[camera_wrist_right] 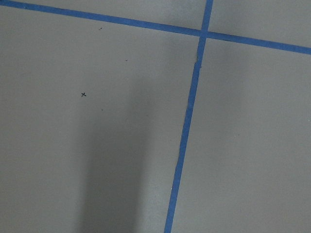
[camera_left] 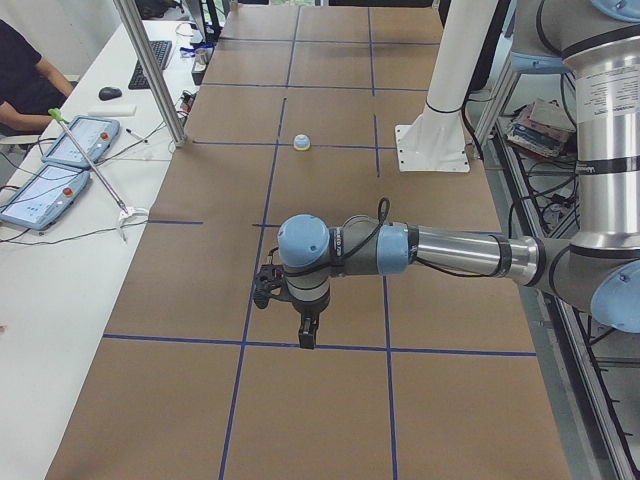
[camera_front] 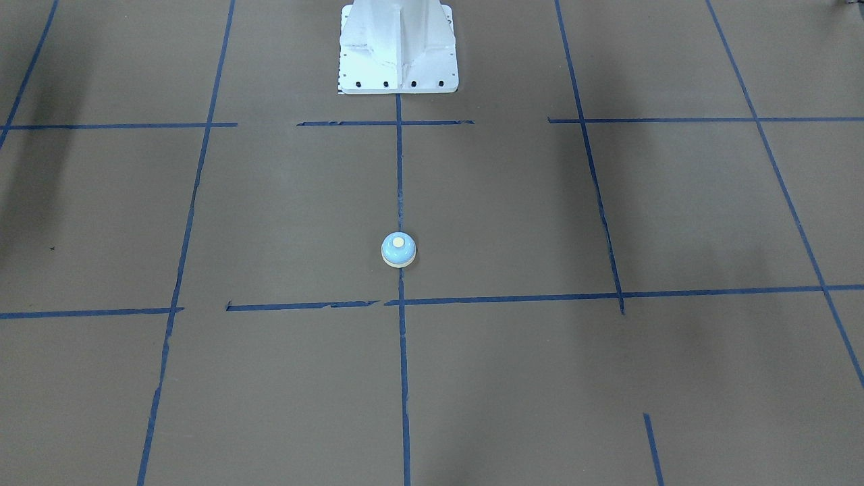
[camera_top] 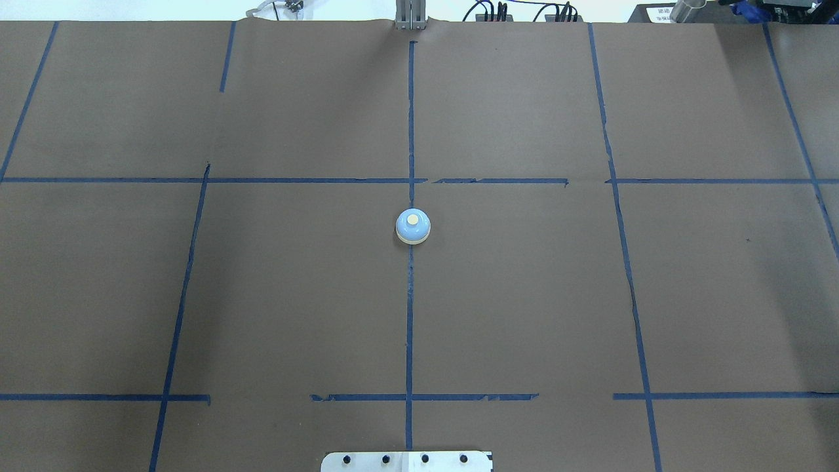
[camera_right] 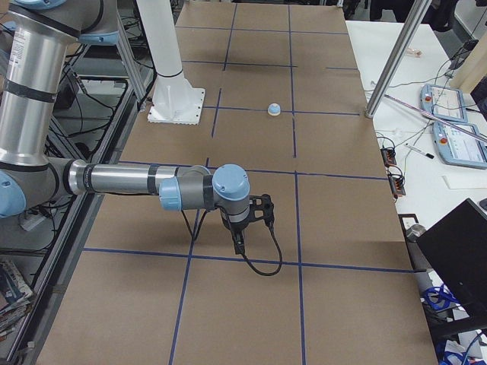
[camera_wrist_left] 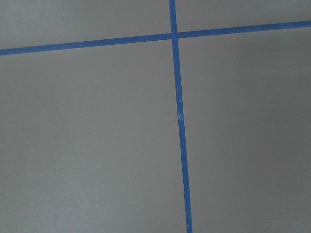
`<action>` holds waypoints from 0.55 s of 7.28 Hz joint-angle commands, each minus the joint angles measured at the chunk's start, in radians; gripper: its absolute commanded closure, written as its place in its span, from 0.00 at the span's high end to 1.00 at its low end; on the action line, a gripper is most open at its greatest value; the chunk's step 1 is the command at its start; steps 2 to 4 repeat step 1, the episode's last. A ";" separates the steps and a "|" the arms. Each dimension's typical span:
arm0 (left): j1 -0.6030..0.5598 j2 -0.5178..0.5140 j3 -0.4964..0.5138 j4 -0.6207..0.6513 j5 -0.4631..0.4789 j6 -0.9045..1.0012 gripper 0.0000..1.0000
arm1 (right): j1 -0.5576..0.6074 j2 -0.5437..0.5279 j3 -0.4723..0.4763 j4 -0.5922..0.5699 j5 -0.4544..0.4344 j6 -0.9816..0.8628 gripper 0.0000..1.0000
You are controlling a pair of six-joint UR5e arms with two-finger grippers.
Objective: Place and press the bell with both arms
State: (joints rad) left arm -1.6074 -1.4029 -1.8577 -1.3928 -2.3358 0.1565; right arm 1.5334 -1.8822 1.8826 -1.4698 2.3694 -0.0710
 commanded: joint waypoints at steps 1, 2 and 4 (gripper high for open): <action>0.001 -0.002 -0.003 0.000 -0.002 0.003 1.00 | 0.001 -0.006 -0.007 0.002 0.002 0.007 1.00; 0.001 -0.002 -0.003 0.000 -0.002 0.003 1.00 | 0.001 -0.006 -0.007 0.002 0.002 0.007 1.00; 0.001 -0.002 -0.003 0.000 -0.002 0.003 1.00 | 0.001 -0.006 -0.007 0.002 0.002 0.007 1.00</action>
